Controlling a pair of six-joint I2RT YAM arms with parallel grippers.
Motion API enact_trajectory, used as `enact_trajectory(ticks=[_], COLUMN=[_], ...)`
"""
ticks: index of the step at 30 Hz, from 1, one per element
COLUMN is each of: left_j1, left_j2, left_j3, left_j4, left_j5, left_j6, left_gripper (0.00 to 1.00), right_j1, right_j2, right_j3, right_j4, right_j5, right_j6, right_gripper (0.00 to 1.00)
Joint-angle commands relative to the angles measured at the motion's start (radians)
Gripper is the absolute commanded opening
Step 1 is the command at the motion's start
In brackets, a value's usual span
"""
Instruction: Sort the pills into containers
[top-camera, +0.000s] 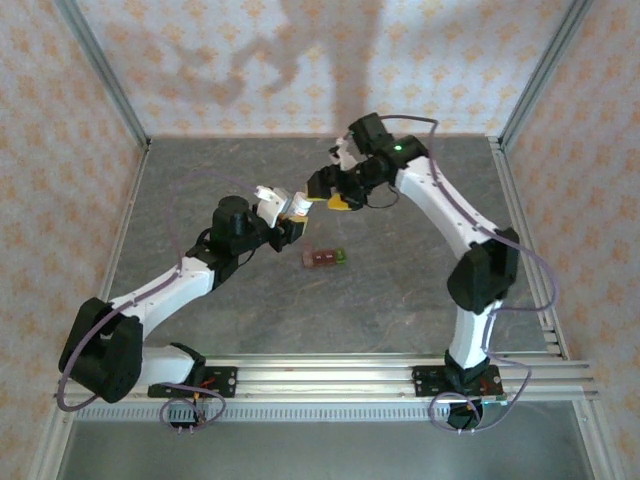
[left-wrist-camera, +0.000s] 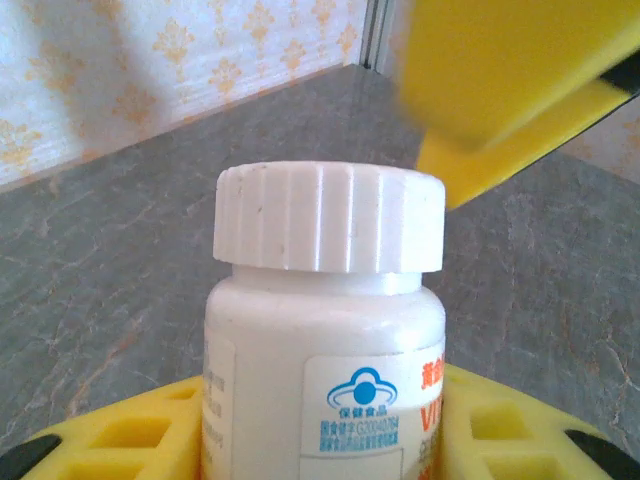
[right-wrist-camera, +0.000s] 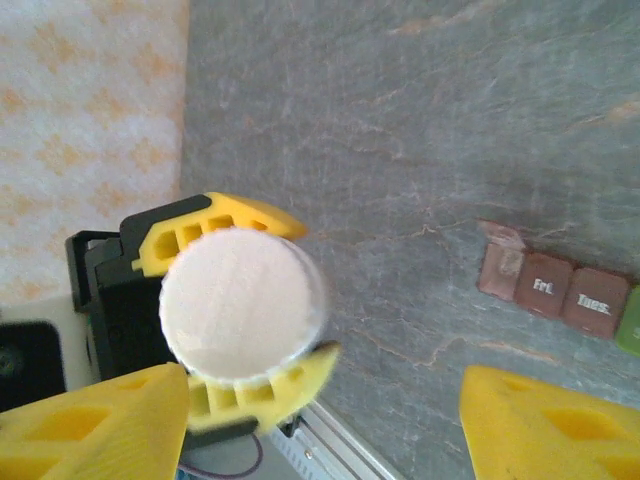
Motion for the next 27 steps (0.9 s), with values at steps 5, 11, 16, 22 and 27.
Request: enact_trajectory(ticks=[5,11,16,22,27], left_j1=[0.017,0.017,0.017,0.018,0.018], left_j2=[-0.022,0.003,0.035,0.046,0.054], left_j3=[0.096,0.111,0.15,0.173,0.179], left_j4=[-0.072,-0.108,-0.15,-0.161,-0.165], left_j5=[0.045,0.115,0.148,0.162,0.167], left_j6=[-0.016,0.014,0.016,0.015,0.012], left_gripper=[0.0,0.0,0.0,0.0,0.0], right_j1=[-0.052,-0.018,0.043,0.114,0.145], right_j2=[-0.315,-0.456,-0.434,-0.353,-0.308], right_j3=[-0.386,-0.572,-0.547,-0.488,-0.46], right_j4=[0.381,0.631,0.675,0.686,0.696], right_j5=[0.183,0.448,0.51,0.508,0.502], right_j6=[0.27,0.485,0.514,0.517,0.515], right_gripper=[0.73,0.74,0.77,0.77,0.76])
